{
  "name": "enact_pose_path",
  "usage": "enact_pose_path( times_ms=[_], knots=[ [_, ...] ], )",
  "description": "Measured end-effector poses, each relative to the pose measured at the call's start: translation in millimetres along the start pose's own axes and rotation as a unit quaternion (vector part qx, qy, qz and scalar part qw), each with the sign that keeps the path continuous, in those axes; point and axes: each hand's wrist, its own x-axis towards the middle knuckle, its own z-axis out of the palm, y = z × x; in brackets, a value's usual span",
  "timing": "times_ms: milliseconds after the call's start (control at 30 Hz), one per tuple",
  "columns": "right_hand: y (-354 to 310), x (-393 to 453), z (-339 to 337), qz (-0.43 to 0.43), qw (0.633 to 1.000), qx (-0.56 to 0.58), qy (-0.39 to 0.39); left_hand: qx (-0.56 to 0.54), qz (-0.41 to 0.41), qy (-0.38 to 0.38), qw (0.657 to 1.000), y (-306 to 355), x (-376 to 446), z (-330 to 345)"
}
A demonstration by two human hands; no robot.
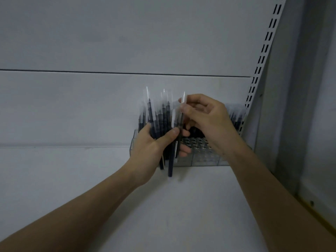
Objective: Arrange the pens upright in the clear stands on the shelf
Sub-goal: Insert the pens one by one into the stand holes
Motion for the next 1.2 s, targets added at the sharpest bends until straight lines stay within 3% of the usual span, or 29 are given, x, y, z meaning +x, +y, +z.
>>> enact_pose_path(
  times_ms=[200, 467, 667, 800, 967, 1200],
  knots=[
    [-1, 1, -3, -0.008, 0.996, 0.059, 0.06, 0.018, -0.032, -0.032, 0.999, -6, -4, 4],
    [-8, 1, -9, -0.008, 0.996, 0.088, -0.003, 0.042, 0.012, 0.01, 0.999, -11, -2, 3],
    [-14, 7, -19, -0.055, 0.979, 0.13, 0.148, 0.041, 0.034, 0.058, 0.997, -10, -1, 1],
    [-13, 7, -25, -0.101, 0.973, 0.015, 0.209, 0.046, 0.047, 0.086, 0.994, -10, -1, -2],
    [-3, 8, -23, -0.123, 0.969, -0.129, 0.173, 0.032, 0.055, 0.103, 0.993, -8, 0, -1],
    [6, 9, -18, -0.112, 0.967, -0.18, 0.141, 0.036, 0.046, 0.099, 0.993, -12, 0, -1]
  ],
)
